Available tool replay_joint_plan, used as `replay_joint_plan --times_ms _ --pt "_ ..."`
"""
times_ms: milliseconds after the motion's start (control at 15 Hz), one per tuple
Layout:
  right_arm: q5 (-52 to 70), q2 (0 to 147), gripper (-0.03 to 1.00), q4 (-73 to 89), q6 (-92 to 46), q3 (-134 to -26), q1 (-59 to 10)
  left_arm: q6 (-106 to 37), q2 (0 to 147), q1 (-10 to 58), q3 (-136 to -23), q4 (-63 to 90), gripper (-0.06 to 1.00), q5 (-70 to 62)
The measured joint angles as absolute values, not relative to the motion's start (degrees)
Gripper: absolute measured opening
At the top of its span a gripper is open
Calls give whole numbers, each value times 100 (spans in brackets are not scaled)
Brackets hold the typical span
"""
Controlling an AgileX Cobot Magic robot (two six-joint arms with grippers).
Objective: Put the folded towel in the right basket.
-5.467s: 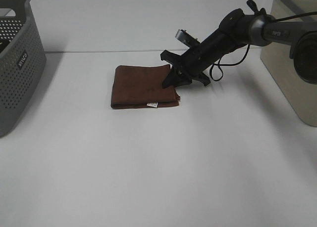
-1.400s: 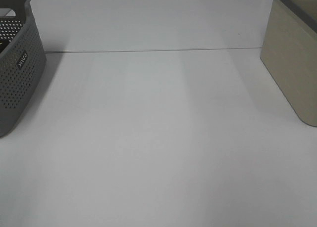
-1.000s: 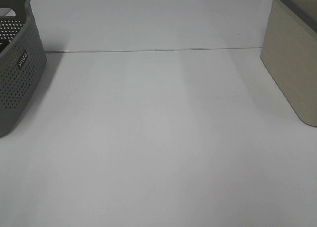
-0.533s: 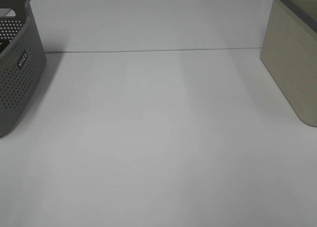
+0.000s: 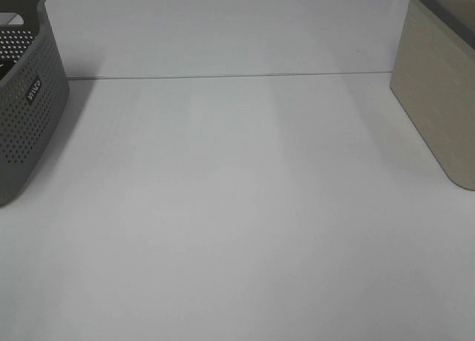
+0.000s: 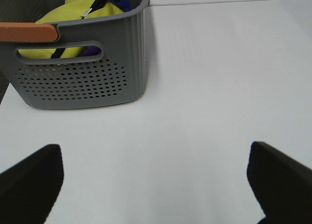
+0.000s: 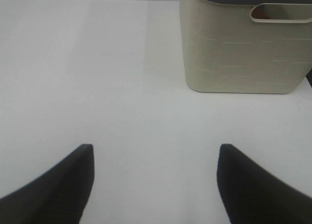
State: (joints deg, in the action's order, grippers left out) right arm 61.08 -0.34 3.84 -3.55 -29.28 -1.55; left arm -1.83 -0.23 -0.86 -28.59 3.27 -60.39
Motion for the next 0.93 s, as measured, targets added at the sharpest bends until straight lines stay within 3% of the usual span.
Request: replay_joint_plan --times_ms 933 --pt "6108 -34 68 384 -355 -2928 -155 -183 -23 -86 -2859 327 97 -6039"
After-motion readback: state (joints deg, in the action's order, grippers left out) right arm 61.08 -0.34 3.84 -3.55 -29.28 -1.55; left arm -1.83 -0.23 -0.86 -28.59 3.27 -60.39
